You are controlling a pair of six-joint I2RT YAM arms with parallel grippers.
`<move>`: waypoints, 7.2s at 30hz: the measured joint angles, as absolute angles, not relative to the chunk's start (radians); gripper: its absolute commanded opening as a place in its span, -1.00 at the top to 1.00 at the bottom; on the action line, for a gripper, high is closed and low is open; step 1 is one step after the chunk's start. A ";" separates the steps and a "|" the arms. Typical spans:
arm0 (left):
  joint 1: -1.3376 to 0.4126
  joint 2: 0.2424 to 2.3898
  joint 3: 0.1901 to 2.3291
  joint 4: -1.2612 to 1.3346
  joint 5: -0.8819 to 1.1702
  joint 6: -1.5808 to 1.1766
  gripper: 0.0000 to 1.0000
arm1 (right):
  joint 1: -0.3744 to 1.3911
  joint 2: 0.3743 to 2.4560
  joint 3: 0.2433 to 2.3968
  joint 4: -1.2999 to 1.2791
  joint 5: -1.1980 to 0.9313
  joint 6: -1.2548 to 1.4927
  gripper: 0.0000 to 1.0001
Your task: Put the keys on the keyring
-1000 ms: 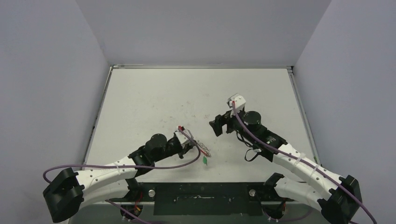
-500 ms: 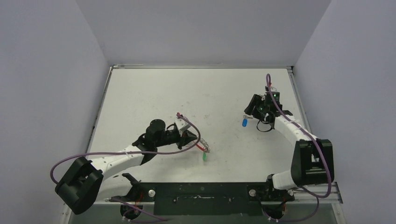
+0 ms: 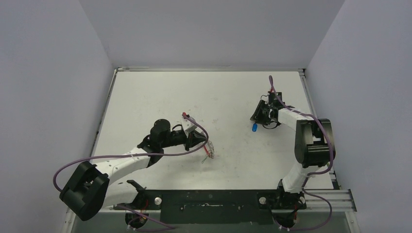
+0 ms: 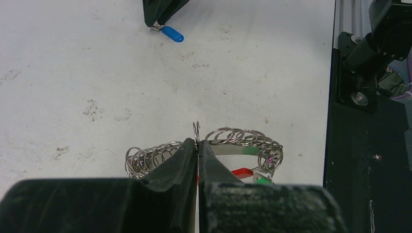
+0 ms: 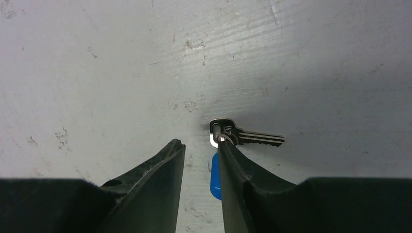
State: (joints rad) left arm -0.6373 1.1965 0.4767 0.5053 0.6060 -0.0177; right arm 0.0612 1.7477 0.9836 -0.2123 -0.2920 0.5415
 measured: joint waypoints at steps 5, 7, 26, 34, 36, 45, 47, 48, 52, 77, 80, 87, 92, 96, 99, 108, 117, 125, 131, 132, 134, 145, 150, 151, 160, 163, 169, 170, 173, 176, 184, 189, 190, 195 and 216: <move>-0.631 1.208 0.491 0.508 0.619 -0.017 1.00 | 0.061 1.742 0.989 -0.234 -0.276 0.512 0.34; -0.630 1.212 0.493 0.509 0.622 -0.016 1.00 | 0.061 1.740 0.989 -0.246 -0.271 0.499 0.33; -0.627 1.222 0.496 0.512 0.649 -0.016 1.00 | 0.059 1.734 0.992 -0.269 -0.253 0.456 0.34; -0.627 1.223 0.497 0.512 0.650 -0.016 1.00 | 0.057 1.775 1.018 -0.276 -0.243 0.451 0.52; -0.627 1.224 0.497 0.512 0.651 -0.016 1.00 | 0.057 1.781 1.023 -0.276 -0.242 0.447 0.69; -0.626 1.225 0.509 0.512 0.653 -0.016 1.00 | 0.057 1.781 1.023 -0.279 -0.256 0.428 1.00; -0.626 1.225 0.509 0.513 0.653 -0.016 1.00 | 0.057 1.781 1.023 -0.286 -0.263 0.414 1.00; -0.626 1.225 0.509 0.512 0.653 -0.016 1.00 | 0.058 1.779 1.023 -0.290 -0.266 0.410 1.00; -0.626 1.222 0.509 0.512 0.651 -0.015 1.00 | 0.061 1.748 1.024 -0.324 -0.282 0.376 1.00; -0.626 1.194 0.398 0.528 0.646 0.046 1.00 | 0.545 1.301 0.939 -0.464 -0.433 0.194 1.00; -0.626 1.211 0.398 0.527 0.655 0.054 1.00 | 0.587 1.272 0.909 -0.450 -0.451 0.189 1.00; -0.633 1.232 0.398 0.528 0.664 0.064 1.00 | 0.653 1.254 0.886 -0.428 -0.477 0.154 1.00; -0.640 1.241 0.398 0.527 0.672 0.064 1.00 | 0.701 1.255 0.886 -0.393 -0.480 0.138 1.00; -0.643 1.243 0.398 0.528 0.680 0.064 1.00 | 0.739 1.271 0.889 -0.366 -0.480 0.133 1.00; -0.647 1.243 0.398 0.528 0.683 0.064 1.00 | 0.763 1.305 0.904 -0.352 -0.480 0.126 1.00; -0.651 1.243 0.398 0.528 0.690 0.064 1.00 | 0.804 1.356 0.942 -0.345 -0.478 0.110 1.00; -0.654 1.243 0.398 0.528 0.690 0.064 1.00 | 0.818 1.385 0.965 -0.340 -0.476 0.101 1.00; -0.654 1.243 0.398 0.528 0.690 0.064 1.00 | 0.824 1.390 0.966 -0.349 -0.448 0.086 1.00; -0.654 1.243 0.398 0.528 0.689 0.064 1.00 | 0.826 1.390 0.966 -0.355 -0.408 0.086 1.00; -0.654 1.243 0.398 0.528 0.690 0.064 1.00 | 0.826 1.390 0.966 -0.355 -0.405 0.086 1.00; -0.654 1.243 0.398 0.528 0.689 0.064 1.00 | 0.826 1.390 0.966 -0.355 -0.398 0.086 1.00; -0.654 1.243 0.398 0.529 0.688 0.064 1.00 | 0.826 1.402 0.966 -0.357 -0.365 0.065 1.00; -0.654 1.243 0.398 0.540 0.688 0.064 1.00 | 0.828 1.402 0.966 -0.369 -0.337 0.054 1.00; -0.654 1.243 0.398 0.543 0.688 0.064 1.00 | 0.829 1.402 0.966 -0.371 -0.331 0.052 1.00; -0.656 1.243 0.396 0.568 0.688 0.056 1.00 | 0.847 1.390 0.965 -0.373 -0.290 0.033 1.00; -0.656 1.243 0.389 0.579 0.686 0.053 1.00 | 0.855 1.386 0.965 -0.372 -0.283 0.034 1.00; -0.656 1.243 0.371 0.599 0.683 0.041 1.00 | 0.866 1.386 0.957 -0.357 -0.276 0.037 1.00; -0.656 1.243 0.369 0.603 0.682 0.038 1.00 | 0.866 1.386 0.954 -0.353 -0.276 0.037 1.00; -0.656 1.243 0.364 0.611 0.674 0.034 1.00 | 0.867 1.386 0.952 -0.349 -0.276 0.038 1.00; -0.656 1.242 0.363 0.614 0.665 0.031 1.00 | 0.872 1.386 0.952 -0.344 -0.277 0.038 1.00; -0.656 1.242 0.355 0.633 0.651 0.019 1.00 | 0.877 1.386 0.948 -0.336 -0.277 0.036 1.00; -0.656 1.240 0.353 0.634 0.632 -0.003 1.00 | 0.884 1.386 0.937 -0.329 -0.277 0.034 1.00; -0.656 1.240 0.353 0.634 0.629 -0.008 1.00 | 0.885 1.386 0.937 -0.329 -0.277 0.034 1.00; -0.656 1.236 0.349 0.641 0.617 -0.021 1.00 | 0.885 1.393 0.937 -0.329 -0.276 0.035 1.00; -0.656 1.231 0.344 0.641 0.611 -0.023 1.00 | 0.885 1.401 0.941 -0.307 -0.277 0.041 1.00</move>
State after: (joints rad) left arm -0.6556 1.2308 0.3439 0.6415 0.6106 -0.0231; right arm 0.8852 1.4006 0.9405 -0.3069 -0.2768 0.0414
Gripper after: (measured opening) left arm 0.007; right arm 0.023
